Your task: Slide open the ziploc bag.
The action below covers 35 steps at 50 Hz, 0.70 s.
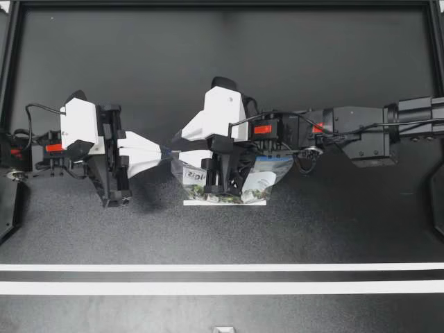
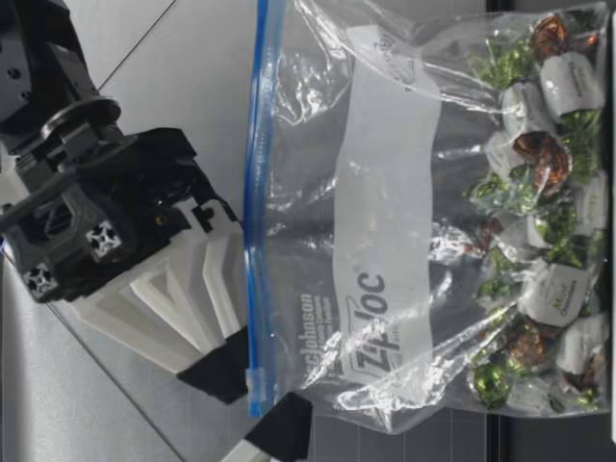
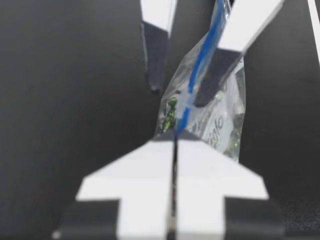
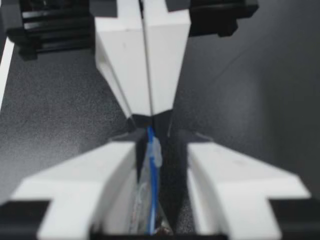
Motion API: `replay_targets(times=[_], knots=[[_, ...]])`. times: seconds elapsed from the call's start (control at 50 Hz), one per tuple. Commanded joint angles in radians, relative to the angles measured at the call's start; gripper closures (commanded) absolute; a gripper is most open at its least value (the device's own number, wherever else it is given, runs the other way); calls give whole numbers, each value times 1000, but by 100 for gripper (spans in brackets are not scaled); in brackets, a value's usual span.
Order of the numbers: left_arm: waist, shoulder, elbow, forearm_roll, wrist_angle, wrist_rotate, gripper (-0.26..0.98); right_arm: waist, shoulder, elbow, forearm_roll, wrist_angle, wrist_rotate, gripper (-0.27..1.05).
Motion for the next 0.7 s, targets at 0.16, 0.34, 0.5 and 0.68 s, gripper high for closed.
replay_targets(times=[0.16, 0.34, 0.5, 0.68], knots=[[-2, -11, -12, 2, -3, 0, 94, 9, -12, -23, -2, 6, -2, 36], [-2, -3, -11, -5, 6, -2, 94, 15, -37, -23, -12, 8, -3, 36], [-2, -3, -15, -5, 6, -2, 94, 15, -25, -25, -48, 8, -2, 36], [-2, -6, -11, -2, 8, 0, 94, 14, -6, -37, -58, 18, -3, 36]])
